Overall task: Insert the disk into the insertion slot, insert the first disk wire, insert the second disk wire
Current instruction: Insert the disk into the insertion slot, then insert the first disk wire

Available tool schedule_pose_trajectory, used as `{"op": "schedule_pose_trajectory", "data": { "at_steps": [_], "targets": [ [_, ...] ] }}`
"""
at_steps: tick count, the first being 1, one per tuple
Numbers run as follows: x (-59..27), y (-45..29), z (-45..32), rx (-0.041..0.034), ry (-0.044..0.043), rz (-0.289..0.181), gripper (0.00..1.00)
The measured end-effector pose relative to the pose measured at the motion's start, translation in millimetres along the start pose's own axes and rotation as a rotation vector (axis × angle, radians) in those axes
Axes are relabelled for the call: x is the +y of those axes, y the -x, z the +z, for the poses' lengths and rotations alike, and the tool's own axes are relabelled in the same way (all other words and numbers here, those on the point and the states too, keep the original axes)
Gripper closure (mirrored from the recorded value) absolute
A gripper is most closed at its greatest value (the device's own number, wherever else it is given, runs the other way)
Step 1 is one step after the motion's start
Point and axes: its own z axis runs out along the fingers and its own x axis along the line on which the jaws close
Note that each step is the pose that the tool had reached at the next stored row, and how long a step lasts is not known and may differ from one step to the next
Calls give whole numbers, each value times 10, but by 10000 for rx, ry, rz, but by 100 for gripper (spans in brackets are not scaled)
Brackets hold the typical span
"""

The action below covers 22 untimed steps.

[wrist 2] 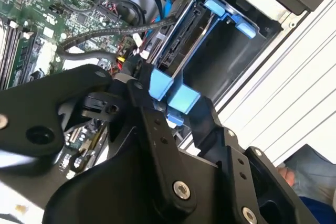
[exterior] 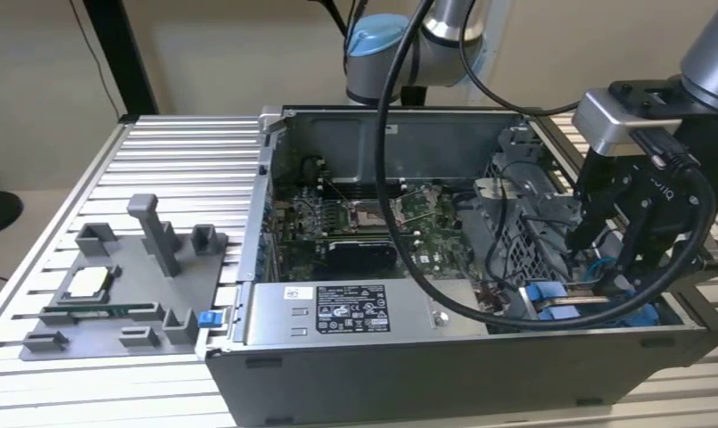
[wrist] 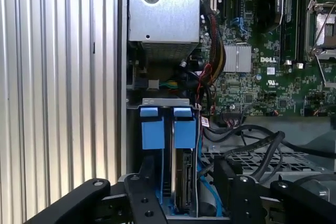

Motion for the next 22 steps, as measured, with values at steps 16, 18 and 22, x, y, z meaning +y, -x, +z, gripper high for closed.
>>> {"op": "schedule_pose_trajectory", "data": {
  "at_steps": [16, 18, 22],
  "targets": [
    [20, 19, -307, 5, -8, 1, 0],
    [29, 37, -307, 6, -23, 2, 0],
    [59, 138, -286, 5, -76, -2, 100]
  ]
}}
